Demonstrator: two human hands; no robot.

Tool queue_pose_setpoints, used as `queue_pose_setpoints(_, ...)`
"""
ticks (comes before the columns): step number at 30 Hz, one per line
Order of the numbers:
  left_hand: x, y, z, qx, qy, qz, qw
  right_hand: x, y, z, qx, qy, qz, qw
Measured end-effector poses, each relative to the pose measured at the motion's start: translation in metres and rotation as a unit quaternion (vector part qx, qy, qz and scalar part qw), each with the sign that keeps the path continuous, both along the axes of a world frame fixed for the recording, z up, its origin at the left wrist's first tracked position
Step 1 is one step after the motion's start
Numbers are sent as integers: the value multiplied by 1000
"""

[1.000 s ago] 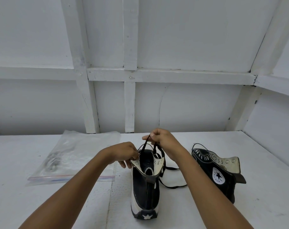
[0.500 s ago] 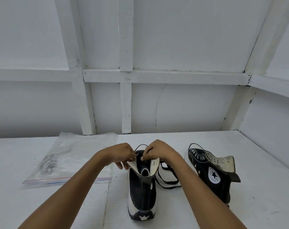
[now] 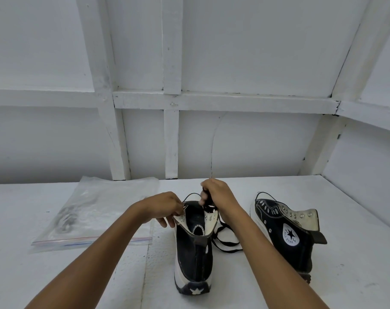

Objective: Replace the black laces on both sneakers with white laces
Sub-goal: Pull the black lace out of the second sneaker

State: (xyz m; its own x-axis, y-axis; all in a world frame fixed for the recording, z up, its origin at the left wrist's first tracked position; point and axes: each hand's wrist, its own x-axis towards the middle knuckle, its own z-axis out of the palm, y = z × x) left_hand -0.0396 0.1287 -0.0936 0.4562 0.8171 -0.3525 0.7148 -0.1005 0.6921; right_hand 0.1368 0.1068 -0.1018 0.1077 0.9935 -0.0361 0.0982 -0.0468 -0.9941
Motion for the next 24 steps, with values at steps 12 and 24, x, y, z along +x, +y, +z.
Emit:
queue_pose_setpoints(12,0,0,0,2,-2,-9,1000,23,8,-5,47,-139,-202,968)
queue_pose_setpoints(24,4,4,1,20,41,-15,999,22,-5,-4,-113,-293,-51,948)
